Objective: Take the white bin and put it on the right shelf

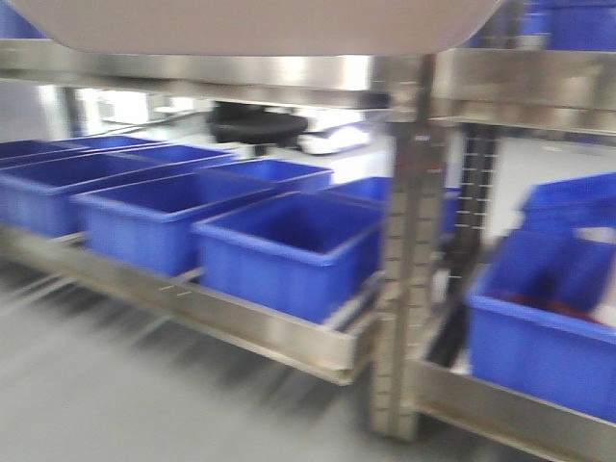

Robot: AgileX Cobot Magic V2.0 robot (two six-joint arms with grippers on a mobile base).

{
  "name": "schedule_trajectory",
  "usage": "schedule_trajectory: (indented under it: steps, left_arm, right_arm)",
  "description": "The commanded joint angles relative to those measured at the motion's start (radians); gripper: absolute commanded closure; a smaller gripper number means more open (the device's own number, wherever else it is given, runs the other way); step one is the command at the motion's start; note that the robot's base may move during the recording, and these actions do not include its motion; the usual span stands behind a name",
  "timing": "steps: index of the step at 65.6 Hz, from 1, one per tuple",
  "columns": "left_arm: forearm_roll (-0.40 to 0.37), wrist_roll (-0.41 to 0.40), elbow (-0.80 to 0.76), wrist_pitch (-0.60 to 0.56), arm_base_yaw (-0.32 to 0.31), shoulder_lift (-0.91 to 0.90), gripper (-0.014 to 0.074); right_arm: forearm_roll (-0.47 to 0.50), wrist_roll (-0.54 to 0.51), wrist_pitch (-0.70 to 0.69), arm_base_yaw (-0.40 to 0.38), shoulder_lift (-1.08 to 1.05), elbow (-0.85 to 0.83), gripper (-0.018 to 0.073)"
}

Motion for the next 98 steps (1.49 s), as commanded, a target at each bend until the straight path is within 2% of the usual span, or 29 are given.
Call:
schedule_trajectory:
  steps: [1,98]
  left_arm:
    - [-0.159,0.015,-0.036,0.015,-0.019,-0.018,0.0314]
    - [-0.159,0.015,-0.036,0.015,-0.019,-0.018,0.0314]
  right_arm:
    - [0.177,-0.005,0.066,0.013,-0.02,-0.037,0.013]
    - [0.177,-0.005,0.07,0.013,-0.02,-0.037,0.013]
